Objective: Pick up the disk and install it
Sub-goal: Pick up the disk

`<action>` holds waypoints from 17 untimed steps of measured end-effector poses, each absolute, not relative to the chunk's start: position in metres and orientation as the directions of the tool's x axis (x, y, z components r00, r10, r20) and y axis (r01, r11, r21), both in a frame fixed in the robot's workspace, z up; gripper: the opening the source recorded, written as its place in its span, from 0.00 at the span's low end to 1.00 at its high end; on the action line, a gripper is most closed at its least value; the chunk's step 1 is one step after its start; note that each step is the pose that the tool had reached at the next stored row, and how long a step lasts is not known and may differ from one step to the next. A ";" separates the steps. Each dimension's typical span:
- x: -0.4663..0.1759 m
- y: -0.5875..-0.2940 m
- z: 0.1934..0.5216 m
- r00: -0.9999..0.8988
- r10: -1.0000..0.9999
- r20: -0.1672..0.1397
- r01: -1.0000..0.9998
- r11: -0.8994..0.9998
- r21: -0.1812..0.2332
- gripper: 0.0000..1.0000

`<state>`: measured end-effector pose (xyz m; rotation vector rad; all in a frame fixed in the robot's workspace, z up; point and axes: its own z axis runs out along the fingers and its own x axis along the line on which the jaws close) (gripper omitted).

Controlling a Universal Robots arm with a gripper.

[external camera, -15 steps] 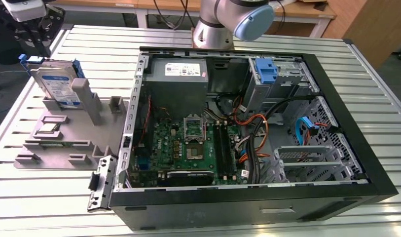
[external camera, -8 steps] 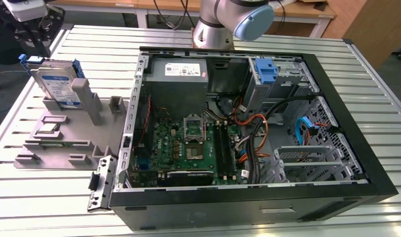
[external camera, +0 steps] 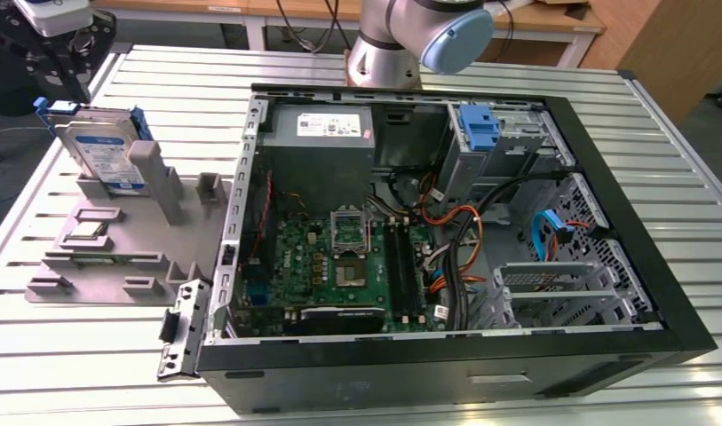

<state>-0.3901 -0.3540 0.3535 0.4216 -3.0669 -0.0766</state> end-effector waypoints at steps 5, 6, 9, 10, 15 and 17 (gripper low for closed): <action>-0.390 -0.354 0.353 -0.962 -0.272 0.038 -0.270 0.961 0.055 0.11; -0.390 -0.354 0.353 -0.961 -0.275 0.038 -0.273 0.960 0.055 0.11; -0.390 -0.354 0.353 -0.953 -0.300 0.038 -0.297 0.953 0.055 0.11; -0.390 -0.354 0.353 -0.949 -0.312 0.038 -0.309 0.949 0.055 0.11; -0.390 -0.354 0.353 -0.927 -0.372 0.038 -0.370 0.927 0.055 0.11; -0.390 -0.354 0.353 -0.922 -0.385 0.037 -0.383 0.922 0.055 0.11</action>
